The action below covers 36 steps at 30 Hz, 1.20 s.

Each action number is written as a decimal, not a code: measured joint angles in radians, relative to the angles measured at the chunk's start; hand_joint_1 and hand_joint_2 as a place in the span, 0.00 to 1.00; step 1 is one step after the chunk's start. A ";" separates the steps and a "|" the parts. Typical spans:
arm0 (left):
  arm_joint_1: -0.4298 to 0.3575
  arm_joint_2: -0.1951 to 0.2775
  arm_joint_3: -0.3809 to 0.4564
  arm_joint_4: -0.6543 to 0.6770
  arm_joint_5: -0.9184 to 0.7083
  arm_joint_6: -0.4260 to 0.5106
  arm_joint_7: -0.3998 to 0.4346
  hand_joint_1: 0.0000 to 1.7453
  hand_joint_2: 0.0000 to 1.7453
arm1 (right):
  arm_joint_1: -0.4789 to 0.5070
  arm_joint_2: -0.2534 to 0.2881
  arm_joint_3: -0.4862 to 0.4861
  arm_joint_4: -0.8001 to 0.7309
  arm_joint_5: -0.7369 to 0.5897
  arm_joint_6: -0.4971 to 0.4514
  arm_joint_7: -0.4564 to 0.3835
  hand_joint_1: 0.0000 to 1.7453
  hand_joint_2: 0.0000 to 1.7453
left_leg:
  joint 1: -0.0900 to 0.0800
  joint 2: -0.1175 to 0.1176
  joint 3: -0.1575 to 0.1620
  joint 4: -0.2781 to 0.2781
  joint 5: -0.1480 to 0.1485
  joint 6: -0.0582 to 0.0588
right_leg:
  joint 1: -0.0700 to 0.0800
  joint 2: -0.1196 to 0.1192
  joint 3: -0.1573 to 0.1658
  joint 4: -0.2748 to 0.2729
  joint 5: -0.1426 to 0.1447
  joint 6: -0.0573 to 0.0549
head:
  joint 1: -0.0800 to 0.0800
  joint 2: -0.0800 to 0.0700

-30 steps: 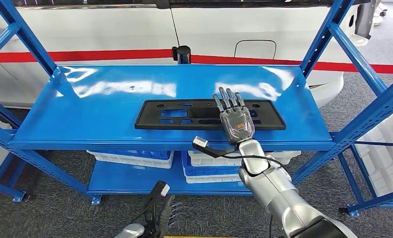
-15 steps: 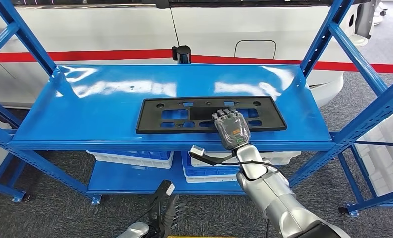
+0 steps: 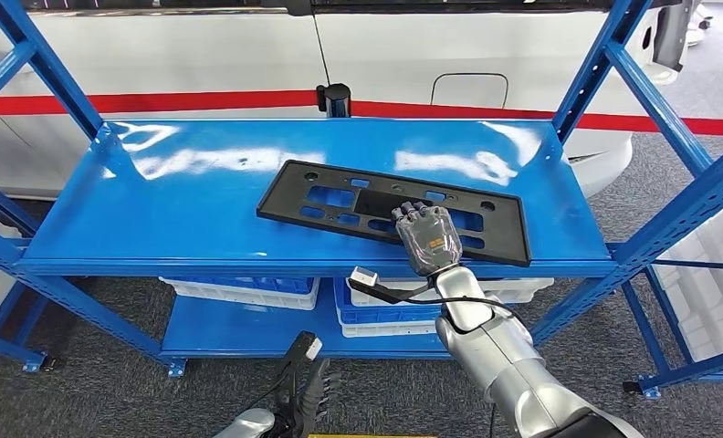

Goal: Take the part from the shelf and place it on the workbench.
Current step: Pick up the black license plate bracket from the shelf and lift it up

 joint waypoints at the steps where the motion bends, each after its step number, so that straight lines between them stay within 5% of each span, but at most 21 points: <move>1: 0.000 0.000 0.000 0.000 0.000 0.000 0.000 0.00 0.00 | 0.000 0.000 0.000 0.000 0.000 0.000 0.000 1.00 1.00 | 0.000 0.000 0.000 0.000 0.000 0.000 | 0.000 0.000 0.000 0.000 0.000 0.000 | 0.000 0.000; 10: -0.001 0.000 0.000 0.000 0.017 -0.008 0.005 0.00 0.00 | 0.001 0.000 0.000 -0.001 0.000 -0.004 -0.007 1.00 1.00 | 0.000 0.000 0.000 0.000 0.000 0.000 | 0.000 0.000 0.000 0.000 0.000 0.000 | 0.000 0.000; 14: -0.001 -0.001 -0.009 0.000 0.017 0.008 0.011 0.00 0.00 | 0.010 -0.015 0.009 -0.042 0.000 -0.031 0.061 1.00 1.00 | 0.000 0.000 0.000 0.000 0.000 0.000 | 0.000 0.000 0.000 0.000 0.000 0.000 | 0.000 0.000; 19: -0.001 -0.003 -0.028 0.000 0.016 0.045 0.021 0.00 0.00 | 0.023 -0.112 0.095 -0.260 -0.001 -0.037 0.258 1.00 1.00 | -0.001 0.000 -0.001 0.000 0.000 0.000 | -0.001 0.000 -0.001 0.000 0.000 0.000 | 0.000 0.000; 22: -0.002 -0.004 -0.029 0.000 0.032 0.060 0.038 0.00 0.00 | 0.026 -0.173 0.150 -0.405 0.000 -0.037 0.297 1.00 1.00 | -0.001 0.002 -0.001 0.000 0.000 0.000 | -0.001 0.001 -0.001 0.000 0.000 0.000 | 0.000 0.000; 30: -0.003 -0.005 -0.030 0.000 0.042 0.063 0.038 0.00 0.00 | 0.072 -0.246 0.187 -0.633 0.001 -0.037 0.234 1.00 1.00 | -0.001 0.001 -0.001 0.000 -0.001 0.000 | -0.001 0.001 -0.001 0.000 0.000 0.000 | 0.000 0.000; 36: -0.010 -0.005 -0.030 0.001 0.062 0.061 0.033 0.00 0.00 | 0.193 -0.231 0.153 -0.752 -0.009 -0.037 0.055 1.00 1.00 | 0.000 0.000 -0.001 0.000 -0.001 0.000 | 0.000 0.001 -0.001 0.000 0.000 0.000 | 0.000 0.000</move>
